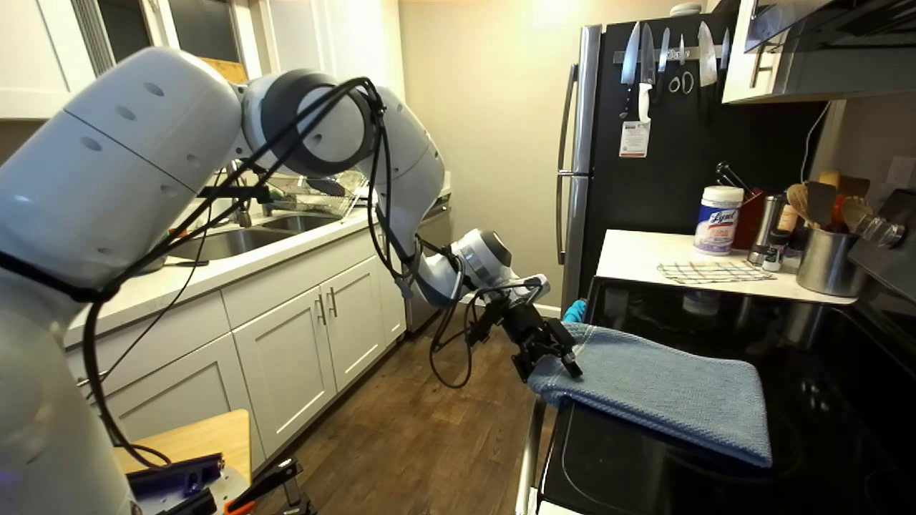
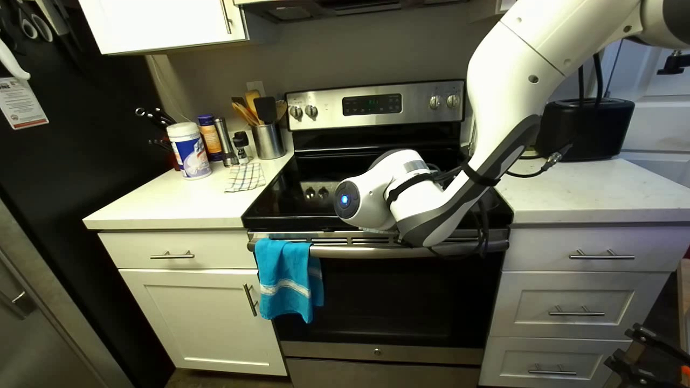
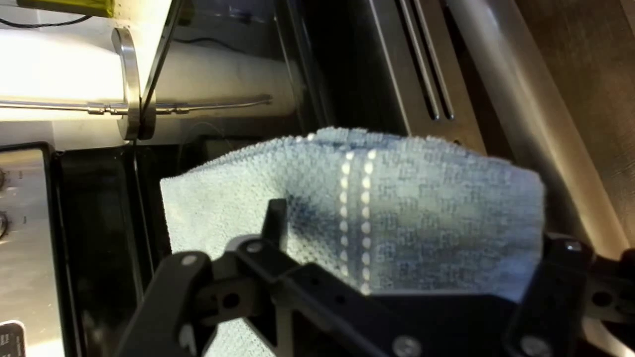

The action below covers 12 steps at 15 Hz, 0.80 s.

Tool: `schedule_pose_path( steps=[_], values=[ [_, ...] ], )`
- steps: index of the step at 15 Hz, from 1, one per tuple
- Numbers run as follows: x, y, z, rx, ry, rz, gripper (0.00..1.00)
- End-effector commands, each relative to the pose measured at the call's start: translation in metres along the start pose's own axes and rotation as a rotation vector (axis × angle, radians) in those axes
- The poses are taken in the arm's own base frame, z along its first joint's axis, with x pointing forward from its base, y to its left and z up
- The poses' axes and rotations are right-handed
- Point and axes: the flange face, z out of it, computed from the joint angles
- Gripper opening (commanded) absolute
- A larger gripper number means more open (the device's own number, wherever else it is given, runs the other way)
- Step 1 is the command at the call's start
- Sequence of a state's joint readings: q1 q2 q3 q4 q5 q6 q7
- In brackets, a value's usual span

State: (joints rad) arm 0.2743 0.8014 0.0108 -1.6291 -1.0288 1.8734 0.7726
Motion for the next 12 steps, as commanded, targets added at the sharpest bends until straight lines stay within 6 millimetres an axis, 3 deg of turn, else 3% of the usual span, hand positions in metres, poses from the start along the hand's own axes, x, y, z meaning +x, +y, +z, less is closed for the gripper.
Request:
schedule_pose_path(
  steps=[1, 12],
  values=[
    [0.001, 0.006, 0.001, -0.002, -0.008, -0.014, 1.00],
    [-0.001, 0.027, -0.024, -0.035, 0.048, 0.008, 1.00]
  ],
)
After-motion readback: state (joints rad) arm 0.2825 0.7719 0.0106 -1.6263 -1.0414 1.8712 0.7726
